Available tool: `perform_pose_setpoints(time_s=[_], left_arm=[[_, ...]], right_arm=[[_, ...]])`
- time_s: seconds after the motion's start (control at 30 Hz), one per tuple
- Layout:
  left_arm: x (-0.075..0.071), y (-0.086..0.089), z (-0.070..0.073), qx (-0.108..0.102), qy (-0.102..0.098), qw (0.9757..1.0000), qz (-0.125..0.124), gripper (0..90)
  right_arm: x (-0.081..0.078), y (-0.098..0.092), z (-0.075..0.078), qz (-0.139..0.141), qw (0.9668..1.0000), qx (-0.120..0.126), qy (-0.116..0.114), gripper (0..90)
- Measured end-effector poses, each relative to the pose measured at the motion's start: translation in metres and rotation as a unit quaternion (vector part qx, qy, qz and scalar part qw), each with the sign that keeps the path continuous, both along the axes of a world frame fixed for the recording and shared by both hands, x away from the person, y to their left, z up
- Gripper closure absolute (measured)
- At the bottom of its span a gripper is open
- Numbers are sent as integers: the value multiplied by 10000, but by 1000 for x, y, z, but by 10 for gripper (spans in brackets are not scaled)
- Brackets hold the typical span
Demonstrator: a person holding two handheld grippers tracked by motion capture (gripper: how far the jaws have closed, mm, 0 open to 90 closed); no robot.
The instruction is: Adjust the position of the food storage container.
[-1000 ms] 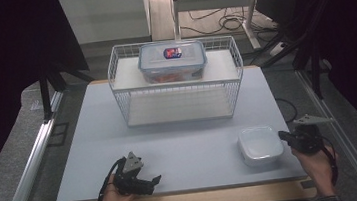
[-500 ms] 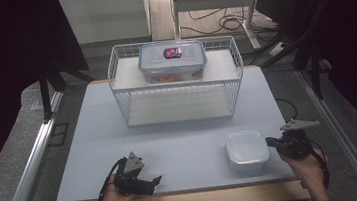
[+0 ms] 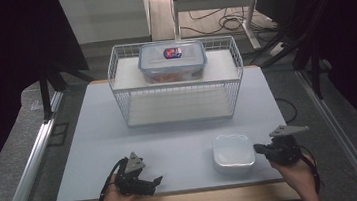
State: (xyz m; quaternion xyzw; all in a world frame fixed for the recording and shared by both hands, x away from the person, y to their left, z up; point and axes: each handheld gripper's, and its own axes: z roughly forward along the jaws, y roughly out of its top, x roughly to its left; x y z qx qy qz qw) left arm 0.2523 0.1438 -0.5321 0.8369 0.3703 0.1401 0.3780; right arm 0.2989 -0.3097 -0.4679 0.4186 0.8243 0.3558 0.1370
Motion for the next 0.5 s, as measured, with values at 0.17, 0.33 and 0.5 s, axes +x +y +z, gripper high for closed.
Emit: perform_pose_setpoints(time_s=[0.17,0.33,0.5], left_arm=[[0,0,0,-10,6,10000,8,59],[0,-1,-1,11,15,10000,-4,58],[1,-1,-1,-35,74,10000,-34,70]], right_arm=[[0,12,-1,128,9998,113,72,894],[0,29,-3,296,9995,140,37,894],[3,39,-5,360,9991,230,46,894]])
